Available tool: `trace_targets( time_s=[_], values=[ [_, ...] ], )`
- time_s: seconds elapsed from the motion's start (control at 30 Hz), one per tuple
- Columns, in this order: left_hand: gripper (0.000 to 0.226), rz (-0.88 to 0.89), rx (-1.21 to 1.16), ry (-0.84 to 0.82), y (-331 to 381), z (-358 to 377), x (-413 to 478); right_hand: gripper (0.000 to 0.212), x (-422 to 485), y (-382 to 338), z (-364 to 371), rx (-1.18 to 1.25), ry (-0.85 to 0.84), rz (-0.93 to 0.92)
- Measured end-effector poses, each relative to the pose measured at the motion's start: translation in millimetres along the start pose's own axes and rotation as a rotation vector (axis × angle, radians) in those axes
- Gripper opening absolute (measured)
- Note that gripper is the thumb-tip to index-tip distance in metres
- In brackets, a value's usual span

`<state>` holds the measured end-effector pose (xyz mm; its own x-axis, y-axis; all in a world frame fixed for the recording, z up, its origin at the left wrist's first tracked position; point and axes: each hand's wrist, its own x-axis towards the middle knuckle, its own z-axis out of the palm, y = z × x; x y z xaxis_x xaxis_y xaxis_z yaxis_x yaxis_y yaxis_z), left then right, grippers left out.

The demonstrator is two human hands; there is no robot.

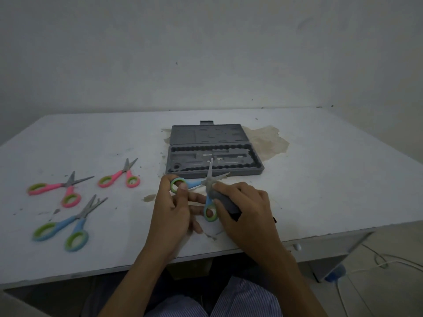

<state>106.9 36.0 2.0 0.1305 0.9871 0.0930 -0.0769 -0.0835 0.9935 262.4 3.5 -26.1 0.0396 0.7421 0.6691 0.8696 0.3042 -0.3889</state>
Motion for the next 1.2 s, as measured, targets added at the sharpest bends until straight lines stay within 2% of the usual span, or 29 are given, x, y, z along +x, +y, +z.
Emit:
trace_targets(
  time_s=[0.17, 0.27, 0.4, 0.53, 0.63, 0.77, 0.9, 1.03, 1.2],
  values=[
    [0.012, -0.01, -0.017, -0.008, -0.2, 1.0, -0.5, 0.033, 1.2, 1.2, -1.8, 0.02, 0.071, 0.09],
    [0.012, -0.006, -0.022, -0.005, 0.3, 0.9, -0.9, 0.034, -1.3, -2.0, -0.2, -0.03, 0.0, 0.01],
    [0.011, -0.002, 0.003, -0.016, 1.2, 1.9, -1.9, 0.032, 1.5, 1.1, -1.7, -0.03, 0.12, 0.167],
    [0.01, -0.012, 0.001, -0.028, 2.1, 1.4, -2.8, 0.032, -1.9, -1.1, 0.4, -0.06, 0.058, 0.052],
    [0.012, -0.018, 0.014, -0.044, 3.9, 2.3, -3.6, 0.032, -0.5, 1.5, -1.8, -0.024, 0.145, 0.182],
    [0.01, -0.027, -0.008, -0.032, 2.9, 1.5, -3.1, 0.032, -2.3, -1.2, -1.4, -0.054, 0.048, 0.045],
    [0.011, -0.022, 0.012, -0.032, 4.1, 1.6, -3.7, 0.032, 0.3, 0.3, -3.5, -0.018, 0.116, 0.17],
    [0.011, -0.028, -0.001, -0.034, 4.2, 1.4, -3.6, 0.032, -0.9, -1.9, -4.6, 0.004, 0.039, 0.049],
    [0.012, -0.036, 0.008, -0.028, 3.4, 2.0, -2.6, 0.033, 0.5, 2.0, -3.7, 0.01, 0.136, 0.187]
  ],
)
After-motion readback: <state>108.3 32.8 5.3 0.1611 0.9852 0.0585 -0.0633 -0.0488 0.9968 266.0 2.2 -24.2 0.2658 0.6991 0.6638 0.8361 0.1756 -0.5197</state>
